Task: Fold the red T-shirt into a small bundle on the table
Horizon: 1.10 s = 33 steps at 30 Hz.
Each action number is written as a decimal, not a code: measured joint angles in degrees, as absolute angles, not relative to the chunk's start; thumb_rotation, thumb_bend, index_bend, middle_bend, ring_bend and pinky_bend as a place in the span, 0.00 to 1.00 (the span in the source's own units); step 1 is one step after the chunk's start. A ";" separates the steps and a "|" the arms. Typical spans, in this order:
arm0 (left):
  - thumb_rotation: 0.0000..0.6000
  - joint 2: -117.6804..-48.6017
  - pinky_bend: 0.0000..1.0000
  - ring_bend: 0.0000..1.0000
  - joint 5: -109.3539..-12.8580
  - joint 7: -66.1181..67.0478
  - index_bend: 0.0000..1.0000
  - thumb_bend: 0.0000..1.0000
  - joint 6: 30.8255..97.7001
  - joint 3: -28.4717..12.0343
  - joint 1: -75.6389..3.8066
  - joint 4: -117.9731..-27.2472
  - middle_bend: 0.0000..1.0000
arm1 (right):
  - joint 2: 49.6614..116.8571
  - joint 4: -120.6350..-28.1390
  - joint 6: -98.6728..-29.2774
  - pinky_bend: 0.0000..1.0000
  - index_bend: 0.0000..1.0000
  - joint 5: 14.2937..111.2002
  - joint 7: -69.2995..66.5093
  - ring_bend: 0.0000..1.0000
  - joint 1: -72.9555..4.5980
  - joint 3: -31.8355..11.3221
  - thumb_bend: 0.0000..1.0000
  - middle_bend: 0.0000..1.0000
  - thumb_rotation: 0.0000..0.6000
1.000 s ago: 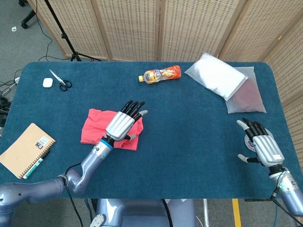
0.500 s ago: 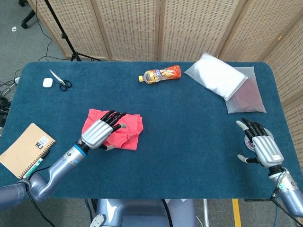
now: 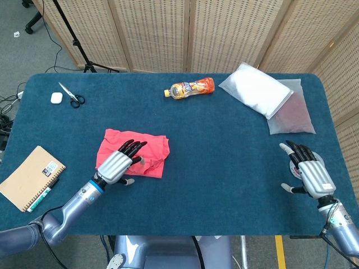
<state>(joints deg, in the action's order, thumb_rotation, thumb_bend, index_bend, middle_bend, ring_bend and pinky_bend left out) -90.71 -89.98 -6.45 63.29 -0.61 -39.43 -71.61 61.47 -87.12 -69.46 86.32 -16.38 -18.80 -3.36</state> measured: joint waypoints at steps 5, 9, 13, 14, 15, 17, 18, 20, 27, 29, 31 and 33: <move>1.00 -92.06 0.00 0.00 -89.38 -7.44 0.46 0.21 63.87 -1.06 -38.88 -70.00 0.00 | 61.47 -87.00 -69.33 0.00 0.00 86.33 -16.60 0.00 -18.87 -3.33 0.18 0.00 1.00; 1.00 -93.50 0.00 0.00 -88.76 -7.97 0.49 0.27 64.15 -1.62 -38.59 -68.30 0.00 | 61.45 -86.98 -69.34 0.00 0.00 86.33 -16.71 0.00 -18.88 -3.34 0.18 0.00 1.00; 1.00 -94.51 0.00 0.00 -88.16 -7.84 0.51 0.29 63.54 -1.87 -38.55 -67.39 0.00 | 61.44 -87.03 -69.18 0.00 0.00 86.34 -16.64 0.00 -18.92 -3.26 0.18 0.00 1.00; 1.00 -94.77 0.00 0.00 -87.98 -7.68 0.51 0.30 63.27 -1.90 -38.56 -67.15 0.00 | 61.43 -87.06 -69.20 0.00 0.00 86.33 -16.65 0.00 -18.91 -3.26 0.18 0.00 1.00; 1.00 -95.10 0.00 0.00 -87.76 -7.49 0.52 0.30 62.92 -1.93 -38.57 -66.83 0.00 | 61.40 -87.07 -69.22 0.00 0.00 86.32 -16.68 0.00 -18.91 -3.26 0.18 0.00 1.00; 1.00 -95.48 0.00 0.00 -87.50 -7.32 0.52 0.30 62.55 -1.98 -38.59 -66.47 0.00 | 61.36 -87.08 -69.24 0.00 0.00 86.26 -16.78 0.00 -18.89 -3.30 0.18 0.00 1.00; 1.00 -95.68 0.00 0.00 -87.42 -7.24 0.53 0.31 62.41 -2.01 -38.60 -66.30 0.00 | 61.34 -87.08 -69.24 0.00 0.00 86.24 -16.83 0.00 -18.89 -3.31 0.18 0.00 1.00; 1.00 -95.94 0.00 0.00 -87.32 -7.03 0.54 0.33 62.35 -2.14 -38.63 -66.10 0.00 | 61.32 -87.06 -69.16 0.00 0.00 86.22 -16.94 0.00 -18.91 -3.31 0.18 0.00 1.00; 1.00 -97.31 0.00 0.00 -86.70 -6.55 0.65 0.50 62.22 -2.99 -38.83 -65.92 0.00 | 61.32 -87.08 -69.10 0.00 0.00 86.36 -16.93 0.00 -18.96 -3.21 0.18 0.00 1.00; 1.00 -97.86 0.00 0.00 -86.26 -6.54 0.69 0.54 62.34 -3.32 -38.72 -66.20 0.00 | 61.28 -87.07 -69.14 0.00 0.00 86.32 -16.93 0.00 -18.94 -3.23 0.18 0.00 1.00; 1.00 -98.44 0.00 0.00 -85.56 -6.31 0.71 0.57 62.50 -3.71 -38.47 -66.82 0.00 | 61.27 -87.07 -69.11 0.00 0.00 86.34 -16.97 0.00 -18.95 -3.20 0.18 0.00 1.00; 1.00 -98.88 0.00 0.00 -84.80 -5.82 0.73 0.59 62.64 -4.13 -38.19 -67.70 0.00 | 61.26 -87.07 -69.07 0.00 0.00 86.37 -16.96 0.00 -18.97 -3.18 0.18 0.00 1.00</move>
<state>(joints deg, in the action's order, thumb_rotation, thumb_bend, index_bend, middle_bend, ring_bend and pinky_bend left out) -98.88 -84.80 -5.82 62.64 -4.13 -38.19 -67.70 61.26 -87.07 -69.07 86.37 -16.96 -18.97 -3.18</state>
